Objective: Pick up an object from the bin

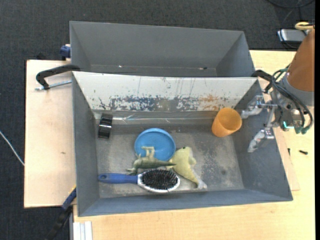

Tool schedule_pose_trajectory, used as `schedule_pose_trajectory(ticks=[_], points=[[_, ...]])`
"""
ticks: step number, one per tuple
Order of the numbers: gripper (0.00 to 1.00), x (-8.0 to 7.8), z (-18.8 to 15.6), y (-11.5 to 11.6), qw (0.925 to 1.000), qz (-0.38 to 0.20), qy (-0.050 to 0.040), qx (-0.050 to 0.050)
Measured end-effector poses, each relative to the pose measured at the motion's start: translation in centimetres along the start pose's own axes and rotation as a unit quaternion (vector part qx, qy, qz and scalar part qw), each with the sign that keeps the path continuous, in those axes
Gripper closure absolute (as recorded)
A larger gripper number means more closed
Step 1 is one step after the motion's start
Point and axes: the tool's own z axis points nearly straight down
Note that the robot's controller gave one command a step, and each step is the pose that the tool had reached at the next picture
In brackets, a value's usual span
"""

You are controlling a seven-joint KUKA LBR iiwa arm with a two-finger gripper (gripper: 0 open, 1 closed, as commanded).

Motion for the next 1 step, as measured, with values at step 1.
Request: schedule_pose_trajectory(ticks=[1], points=[[0.00,-4.63,14.69,4.98,0.9944,0.105,-0.0085,0.001]])
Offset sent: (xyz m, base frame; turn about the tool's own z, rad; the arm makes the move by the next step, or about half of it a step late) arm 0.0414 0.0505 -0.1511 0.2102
